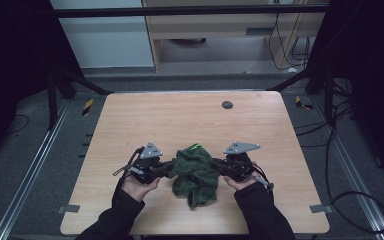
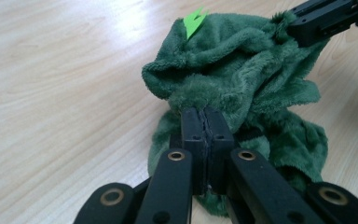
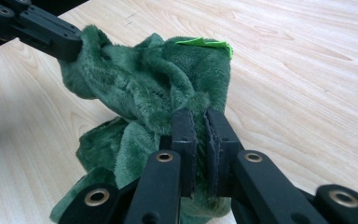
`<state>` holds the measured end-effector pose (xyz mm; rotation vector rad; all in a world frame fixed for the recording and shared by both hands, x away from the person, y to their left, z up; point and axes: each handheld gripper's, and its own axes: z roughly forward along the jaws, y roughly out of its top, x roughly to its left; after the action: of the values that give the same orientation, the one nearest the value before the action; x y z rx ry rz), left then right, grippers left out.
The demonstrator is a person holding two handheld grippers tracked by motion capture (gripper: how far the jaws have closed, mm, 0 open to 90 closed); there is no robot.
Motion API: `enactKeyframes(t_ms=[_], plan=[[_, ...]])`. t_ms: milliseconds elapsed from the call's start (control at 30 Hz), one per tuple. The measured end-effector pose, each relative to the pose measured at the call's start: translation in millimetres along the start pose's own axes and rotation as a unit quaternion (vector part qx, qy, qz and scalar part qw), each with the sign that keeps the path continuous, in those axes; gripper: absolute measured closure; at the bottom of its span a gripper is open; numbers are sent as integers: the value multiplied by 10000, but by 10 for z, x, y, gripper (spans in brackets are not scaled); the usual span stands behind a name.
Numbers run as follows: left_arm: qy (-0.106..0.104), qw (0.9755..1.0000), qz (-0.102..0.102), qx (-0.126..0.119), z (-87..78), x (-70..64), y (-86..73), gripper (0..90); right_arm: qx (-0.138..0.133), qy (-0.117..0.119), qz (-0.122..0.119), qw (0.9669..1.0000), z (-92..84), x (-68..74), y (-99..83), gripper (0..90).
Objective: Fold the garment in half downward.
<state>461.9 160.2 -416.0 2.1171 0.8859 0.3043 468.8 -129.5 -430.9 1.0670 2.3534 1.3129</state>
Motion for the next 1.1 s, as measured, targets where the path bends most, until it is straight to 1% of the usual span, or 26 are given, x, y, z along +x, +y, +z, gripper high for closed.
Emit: enactKeyframes(t_ms=[300,400,467,567,767,900,1100], plan=[[-36,10000,-30,49,-10,-47,-86,888,51,51,-27,10000,-6,63,-53,836],[-42,10000,-10,72,-14,-50,-107,887,67,100,-45,9999,-23,92,-76,835],[-69,9999,-37,80,-16,-60,-122,887,54,137,-60,9999,-41,118,-98,834],[-103,9999,-11,95,-19,-79,-142,887,70,141,-53,9999,-51,130,-117,833],[-165,9996,34,221,-1,-127,-205,885,134,201,8,9997,-70,155,-194,832],[-195,9994,17,288,9,-147,-238,885,193,257,27,9995,-66,180,-244,832],[-253,9988,20,413,30,-190,-306,884,271,325,116,9990,-74,221,-331,831]])
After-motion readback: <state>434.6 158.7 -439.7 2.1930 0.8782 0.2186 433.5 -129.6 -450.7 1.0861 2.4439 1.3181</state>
